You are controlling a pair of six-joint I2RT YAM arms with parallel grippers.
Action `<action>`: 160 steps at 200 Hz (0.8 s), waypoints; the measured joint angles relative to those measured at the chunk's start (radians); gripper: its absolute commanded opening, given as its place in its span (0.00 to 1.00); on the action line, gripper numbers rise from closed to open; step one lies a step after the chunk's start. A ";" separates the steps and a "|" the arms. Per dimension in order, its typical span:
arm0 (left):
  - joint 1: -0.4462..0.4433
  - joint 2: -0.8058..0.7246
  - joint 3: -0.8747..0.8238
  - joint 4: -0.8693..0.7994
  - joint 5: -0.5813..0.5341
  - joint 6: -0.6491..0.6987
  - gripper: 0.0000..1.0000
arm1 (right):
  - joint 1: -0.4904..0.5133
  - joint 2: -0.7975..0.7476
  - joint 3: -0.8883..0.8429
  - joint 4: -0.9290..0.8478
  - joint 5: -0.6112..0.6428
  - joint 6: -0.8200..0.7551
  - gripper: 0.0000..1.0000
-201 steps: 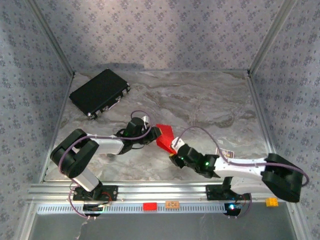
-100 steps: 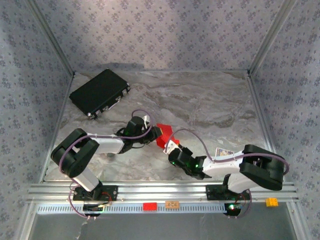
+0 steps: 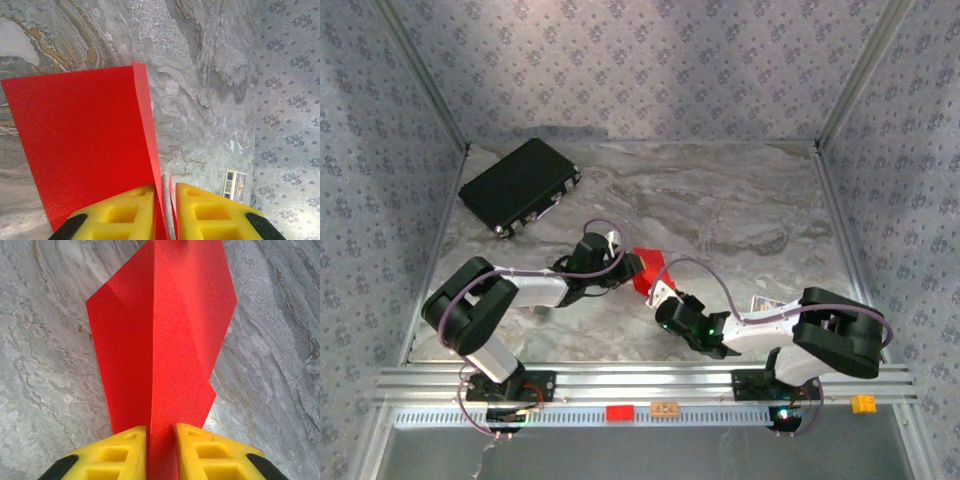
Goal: Fold a paper plane with a square sheet of paper (pick it up from the middle)
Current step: Fourth fold the wing at the center of the table.
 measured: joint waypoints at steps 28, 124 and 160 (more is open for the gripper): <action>0.000 0.000 0.001 -0.007 0.000 0.000 0.16 | 0.000 0.000 0.001 0.000 0.000 0.000 0.19; 0.007 0.000 0.002 -0.013 0.000 0.000 0.16 | -0.010 0.000 0.006 0.000 -0.001 0.027 0.10; 0.008 0.000 0.002 -0.013 0.000 0.002 0.19 | -0.013 0.001 0.006 0.000 -0.004 0.035 0.07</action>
